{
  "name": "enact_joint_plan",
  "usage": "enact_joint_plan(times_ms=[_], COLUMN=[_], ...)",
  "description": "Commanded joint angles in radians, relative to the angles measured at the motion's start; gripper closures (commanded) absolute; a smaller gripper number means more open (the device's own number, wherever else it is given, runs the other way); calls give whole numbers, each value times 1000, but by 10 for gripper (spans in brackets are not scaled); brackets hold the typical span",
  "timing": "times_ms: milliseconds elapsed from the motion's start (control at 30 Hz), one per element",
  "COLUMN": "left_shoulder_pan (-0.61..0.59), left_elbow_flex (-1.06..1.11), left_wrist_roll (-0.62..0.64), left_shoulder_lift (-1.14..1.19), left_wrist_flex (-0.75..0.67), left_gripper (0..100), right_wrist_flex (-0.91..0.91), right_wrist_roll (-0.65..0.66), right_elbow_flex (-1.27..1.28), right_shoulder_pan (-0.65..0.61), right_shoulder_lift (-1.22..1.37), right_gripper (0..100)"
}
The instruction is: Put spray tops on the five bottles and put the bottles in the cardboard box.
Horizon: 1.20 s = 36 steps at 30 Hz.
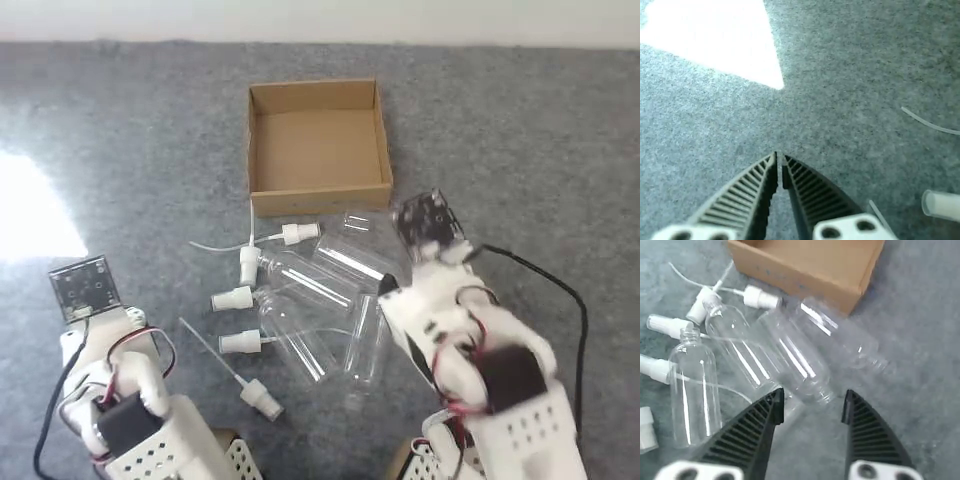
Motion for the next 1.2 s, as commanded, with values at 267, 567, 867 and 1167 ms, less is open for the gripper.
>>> enact_joint_plan(times_ms=[267,567,867,1167], left_shoulder_pan=[-6,-6,-5,-6], left_elbow_flex=[-33,-33,-33,-24], left_wrist_roll=[-11,-11,-11,-12], left_shoulder_lift=[-15,-15,-15,-15], left_wrist_flex=[-26,-26,-26,-26], left_gripper=[985,985,985,985], right_wrist_flex=[-153,-211,-249,-251], right_wrist_roll=[-72,-14,-14,-12], right_elbow_flex=[-54,-55,-229,-356], right_shoulder_pan=[-142,-383,-432,-519], right_shoulder_lift=[107,114,415,714], right_gripper=[811,811,811,811])
